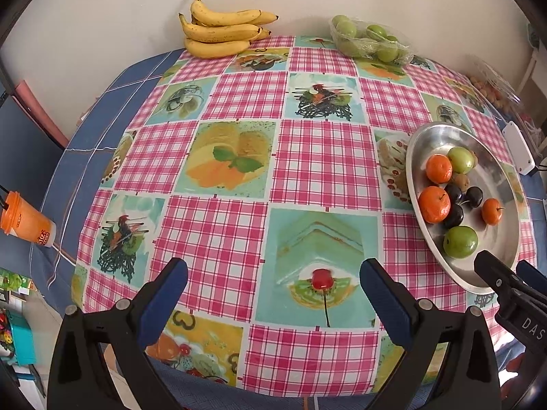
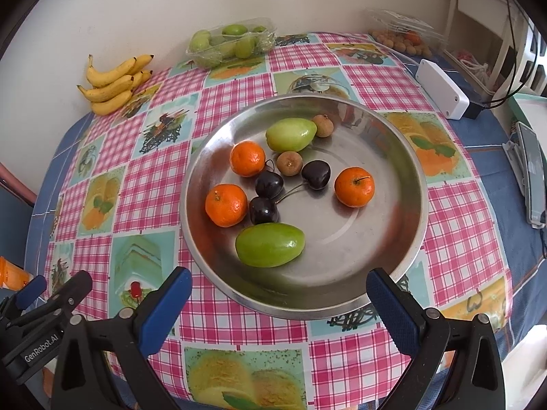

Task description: Organize fruits

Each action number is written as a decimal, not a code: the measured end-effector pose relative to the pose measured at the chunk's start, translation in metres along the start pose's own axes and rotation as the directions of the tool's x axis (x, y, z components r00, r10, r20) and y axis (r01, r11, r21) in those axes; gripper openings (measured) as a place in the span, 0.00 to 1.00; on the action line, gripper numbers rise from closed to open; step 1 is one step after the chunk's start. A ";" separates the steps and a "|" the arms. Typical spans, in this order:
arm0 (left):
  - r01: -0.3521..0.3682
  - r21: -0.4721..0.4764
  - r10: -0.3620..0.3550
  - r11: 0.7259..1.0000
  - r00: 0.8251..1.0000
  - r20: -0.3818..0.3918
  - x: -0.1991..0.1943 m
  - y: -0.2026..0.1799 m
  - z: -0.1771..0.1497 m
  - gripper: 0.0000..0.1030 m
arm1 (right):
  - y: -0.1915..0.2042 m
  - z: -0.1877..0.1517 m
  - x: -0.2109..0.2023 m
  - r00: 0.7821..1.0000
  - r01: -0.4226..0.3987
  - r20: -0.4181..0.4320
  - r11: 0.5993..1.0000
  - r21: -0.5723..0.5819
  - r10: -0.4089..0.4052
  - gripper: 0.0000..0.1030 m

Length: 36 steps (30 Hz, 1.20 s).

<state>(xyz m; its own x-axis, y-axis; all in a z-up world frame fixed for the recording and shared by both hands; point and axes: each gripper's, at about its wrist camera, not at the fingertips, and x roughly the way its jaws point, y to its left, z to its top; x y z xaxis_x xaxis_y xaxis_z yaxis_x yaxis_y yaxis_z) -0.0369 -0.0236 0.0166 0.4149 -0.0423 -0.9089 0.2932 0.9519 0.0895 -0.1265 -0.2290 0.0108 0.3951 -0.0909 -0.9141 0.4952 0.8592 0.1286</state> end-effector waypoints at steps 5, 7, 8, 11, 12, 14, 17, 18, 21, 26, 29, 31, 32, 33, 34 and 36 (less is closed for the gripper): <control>0.002 0.000 -0.002 1.000 1.000 -0.008 0.002 0.000 0.001 0.98 | 0.002 0.001 0.003 1.000 0.006 -0.004 1.000 -0.007 -0.007 1.00; 0.000 0.000 0.000 1.000 1.000 -0.012 0.003 0.001 0.001 0.98 | 0.002 0.001 0.004 1.000 0.006 -0.006 1.000 -0.008 -0.006 1.00; -0.001 -0.001 0.001 1.000 1.000 -0.014 0.004 0.001 0.001 0.98 | 0.002 0.001 0.004 1.000 0.006 -0.009 1.000 -0.008 -0.007 1.00; -0.002 -0.005 0.001 1.000 1.000 -0.017 0.005 0.002 0.001 0.98 | 0.003 0.001 0.005 1.000 0.009 -0.011 1.000 -0.010 -0.010 1.00; -0.001 -0.005 0.001 1.000 1.000 -0.019 0.005 0.003 0.001 0.98 | 0.003 0.001 0.006 1.000 0.010 -0.011 1.000 -0.010 -0.010 1.00; -0.003 -0.006 0.003 1.000 1.000 -0.020 0.006 0.003 0.001 0.98 | 0.003 0.001 0.006 1.000 0.008 -0.012 1.000 -0.010 -0.009 1.00; -0.003 -0.007 0.003 1.000 1.000 -0.020 0.006 0.003 0.001 0.98 | 0.004 0.001 0.006 1.000 0.008 -0.012 1.000 -0.009 -0.008 1.00; -0.003 -0.008 0.003 1.000 1.000 -0.020 0.006 0.003 0.001 0.98 | 0.003 0.001 0.006 1.000 0.009 -0.012 1.000 -0.009 -0.009 1.00; -0.003 -0.008 0.002 1.000 1.000 -0.021 0.006 0.004 0.001 0.98 | 0.004 0.000 0.006 1.000 0.010 -0.013 1.000 -0.010 -0.010 1.00; -0.006 -0.006 0.006 1.000 1.000 -0.020 0.007 0.004 0.001 0.98 | 0.004 0.000 0.007 1.000 0.010 -0.015 1.000 -0.012 -0.010 1.00; -0.010 -0.008 0.010 1.000 1.000 -0.021 0.007 0.005 0.001 0.98 | 0.005 -0.001 0.008 1.000 0.011 -0.014 1.000 -0.013 -0.011 1.00; -0.011 -0.010 0.011 1.000 1.000 -0.022 0.007 0.005 0.001 0.98 | 0.004 -0.001 0.008 1.000 0.012 -0.013 1.000 -0.011 -0.012 1.00; -0.012 -0.010 0.011 1.000 1.000 -0.023 0.007 0.005 0.001 0.98 | 0.004 -0.001 0.008 1.000 0.012 -0.013 1.000 -0.009 -0.012 1.00; -0.012 -0.010 0.011 1.000 1.000 -0.023 0.007 0.005 0.001 0.98 | 0.003 0.000 0.008 1.000 0.011 -0.014 1.000 -0.008 -0.011 1.00; -0.012 -0.010 0.012 1.000 1.000 -0.023 0.007 0.005 0.001 0.98 | 0.003 0.000 0.008 1.000 0.011 -0.014 1.000 -0.007 -0.011 1.00; -0.012 -0.010 0.012 1.000 1.000 -0.023 0.007 0.005 0.001 0.98 | 0.003 0.000 0.008 1.000 0.010 -0.014 1.000 -0.008 -0.010 1.00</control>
<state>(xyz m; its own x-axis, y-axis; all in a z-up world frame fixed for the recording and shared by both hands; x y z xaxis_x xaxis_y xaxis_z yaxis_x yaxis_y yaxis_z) -0.0313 -0.0201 0.0111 0.3982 -0.0242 -0.9170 0.2794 0.9554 0.0961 -0.1219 -0.2270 0.0040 0.3790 -0.0927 -0.9207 0.4931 0.8622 0.1162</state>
